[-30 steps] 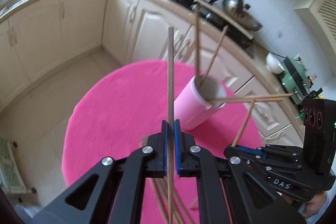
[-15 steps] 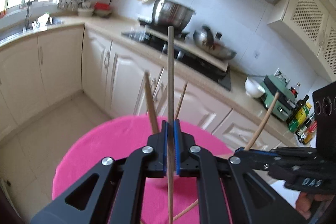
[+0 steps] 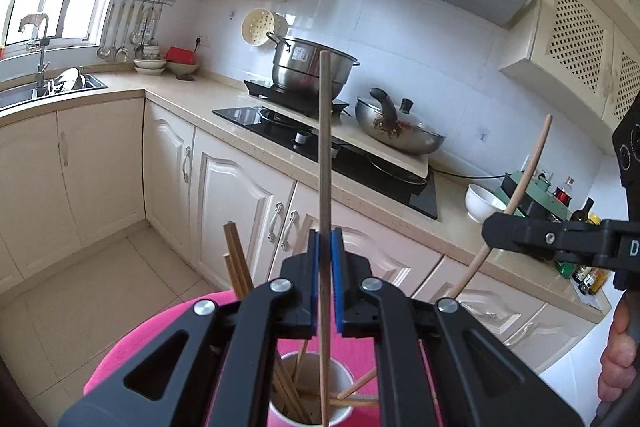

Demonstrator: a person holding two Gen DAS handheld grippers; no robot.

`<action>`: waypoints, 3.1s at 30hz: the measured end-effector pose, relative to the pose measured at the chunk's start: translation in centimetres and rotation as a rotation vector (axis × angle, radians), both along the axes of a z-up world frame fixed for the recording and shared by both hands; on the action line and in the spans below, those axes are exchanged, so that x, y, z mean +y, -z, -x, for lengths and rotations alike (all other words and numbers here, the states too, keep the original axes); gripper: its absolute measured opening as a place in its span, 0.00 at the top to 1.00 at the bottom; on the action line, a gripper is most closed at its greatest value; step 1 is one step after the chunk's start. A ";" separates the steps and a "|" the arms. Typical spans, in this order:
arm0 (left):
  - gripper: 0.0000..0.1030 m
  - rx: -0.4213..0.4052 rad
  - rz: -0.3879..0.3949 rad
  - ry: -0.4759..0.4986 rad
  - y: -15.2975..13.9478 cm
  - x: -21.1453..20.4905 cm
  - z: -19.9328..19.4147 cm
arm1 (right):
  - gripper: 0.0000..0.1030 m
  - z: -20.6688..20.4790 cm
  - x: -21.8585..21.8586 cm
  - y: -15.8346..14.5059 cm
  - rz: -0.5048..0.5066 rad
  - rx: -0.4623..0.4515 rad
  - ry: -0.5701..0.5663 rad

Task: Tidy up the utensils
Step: 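Carry the left gripper's chopstick into the cup and open while the right gripper does likewise, then lower the left gripper onto a chopstick and close while the right gripper grasps another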

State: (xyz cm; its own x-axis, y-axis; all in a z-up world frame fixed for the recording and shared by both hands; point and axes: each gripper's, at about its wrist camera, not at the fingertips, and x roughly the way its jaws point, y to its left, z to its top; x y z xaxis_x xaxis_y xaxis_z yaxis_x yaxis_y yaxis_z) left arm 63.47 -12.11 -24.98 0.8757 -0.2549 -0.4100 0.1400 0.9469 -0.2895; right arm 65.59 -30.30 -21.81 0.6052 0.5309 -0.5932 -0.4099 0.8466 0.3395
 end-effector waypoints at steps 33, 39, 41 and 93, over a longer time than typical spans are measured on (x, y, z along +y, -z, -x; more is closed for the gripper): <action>0.93 0.172 -0.082 0.036 6.9 -0.3 3.4 | 0.95 -1.4 1.9 6.9 0.129 0.116 -0.069; 0.78 0.188 -0.072 0.019 6.4 0.3 4.4 | 0.94 -1.1 2.2 6.9 0.142 0.127 -0.075; 0.77 0.195 -0.070 0.011 6.2 0.5 4.6 | 0.94 -1.0 2.3 6.9 0.143 0.132 -0.076; 0.56 0.617 -0.069 -0.146 10.6 5.8 16.0 | 0.73 12.4 2.6 5.6 0.219 0.109 -0.069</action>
State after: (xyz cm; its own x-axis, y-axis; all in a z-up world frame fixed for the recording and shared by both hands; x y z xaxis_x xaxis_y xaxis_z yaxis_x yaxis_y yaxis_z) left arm 47.45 -6.34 -35.58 0.4970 -0.1055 -0.8613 -0.1650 0.9630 -0.2132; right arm 53.24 -27.74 -27.40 0.4980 0.4203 -0.7585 -0.4402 0.8761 0.1965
